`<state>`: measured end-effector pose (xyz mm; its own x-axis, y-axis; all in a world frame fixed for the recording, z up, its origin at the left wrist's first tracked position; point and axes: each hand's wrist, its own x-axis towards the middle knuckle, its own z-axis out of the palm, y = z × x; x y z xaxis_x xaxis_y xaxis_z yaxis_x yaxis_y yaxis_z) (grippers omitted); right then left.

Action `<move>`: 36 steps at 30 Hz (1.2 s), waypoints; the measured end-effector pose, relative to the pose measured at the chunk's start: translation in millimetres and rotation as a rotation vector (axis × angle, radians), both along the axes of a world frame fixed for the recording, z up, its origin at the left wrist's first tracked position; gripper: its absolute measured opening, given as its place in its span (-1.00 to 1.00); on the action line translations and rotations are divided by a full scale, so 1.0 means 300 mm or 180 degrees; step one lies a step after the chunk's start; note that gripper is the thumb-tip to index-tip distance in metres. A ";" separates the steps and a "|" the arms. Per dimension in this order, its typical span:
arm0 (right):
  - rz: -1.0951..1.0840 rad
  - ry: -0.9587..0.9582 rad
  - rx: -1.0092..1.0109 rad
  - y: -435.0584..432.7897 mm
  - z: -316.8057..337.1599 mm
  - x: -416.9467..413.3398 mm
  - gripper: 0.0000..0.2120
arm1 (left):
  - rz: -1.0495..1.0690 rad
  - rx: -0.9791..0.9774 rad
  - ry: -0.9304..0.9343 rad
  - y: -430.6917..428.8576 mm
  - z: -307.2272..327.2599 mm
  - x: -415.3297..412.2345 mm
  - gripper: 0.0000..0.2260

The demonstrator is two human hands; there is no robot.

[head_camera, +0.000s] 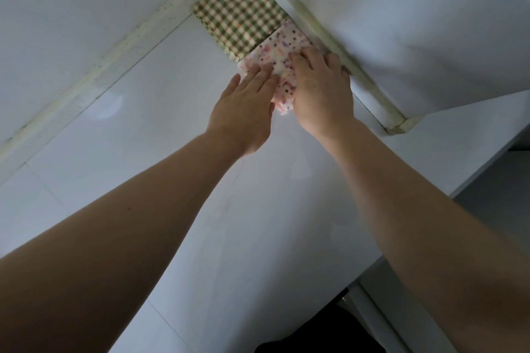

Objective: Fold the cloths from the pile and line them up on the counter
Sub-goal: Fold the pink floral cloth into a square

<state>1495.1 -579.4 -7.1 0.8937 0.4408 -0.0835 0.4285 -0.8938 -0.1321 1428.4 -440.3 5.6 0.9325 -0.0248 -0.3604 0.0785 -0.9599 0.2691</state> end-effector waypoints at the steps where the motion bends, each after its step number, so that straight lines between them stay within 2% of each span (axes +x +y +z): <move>1: 0.0004 0.0036 0.0006 0.000 0.001 0.000 -0.45 | -0.0021 0.0017 0.0029 0.001 0.001 0.000 -0.50; 6: 0.0044 0.0227 -0.0007 -0.004 0.029 -0.003 -0.44 | -0.0067 0.0012 0.0047 -0.008 0.022 -0.014 -0.48; 10: 0.0055 0.0244 0.0386 -0.031 0.076 -0.058 -0.55 | 0.0041 -0.0084 0.0028 -0.018 0.077 -0.114 -0.51; 13: -0.0111 0.0433 0.1045 -0.050 0.117 -0.157 -0.72 | 0.0412 -0.0245 0.0168 -0.027 0.158 -0.264 -0.55; 17: -0.0097 0.0989 0.1316 -0.047 0.188 -0.331 -0.74 | 0.1018 -0.0424 0.0466 -0.029 0.269 -0.510 -0.64; 25: 0.0810 0.1627 0.1204 0.125 0.273 -0.656 -0.79 | 0.2323 -0.0538 0.0721 0.001 0.361 -0.908 -0.68; 28: 0.1344 0.1667 0.1038 0.227 0.278 -0.782 -0.78 | 0.2853 -0.0551 0.0719 0.027 0.375 -1.056 -0.68; 33: 0.2091 0.1727 0.0607 0.364 0.344 -1.042 -0.70 | 0.3268 -0.0491 0.0991 0.057 0.422 -1.379 -0.63; 36: 0.2395 0.1599 0.0552 0.416 0.419 -1.237 -0.71 | 0.3593 -0.0549 0.0912 0.062 0.473 -1.594 -0.67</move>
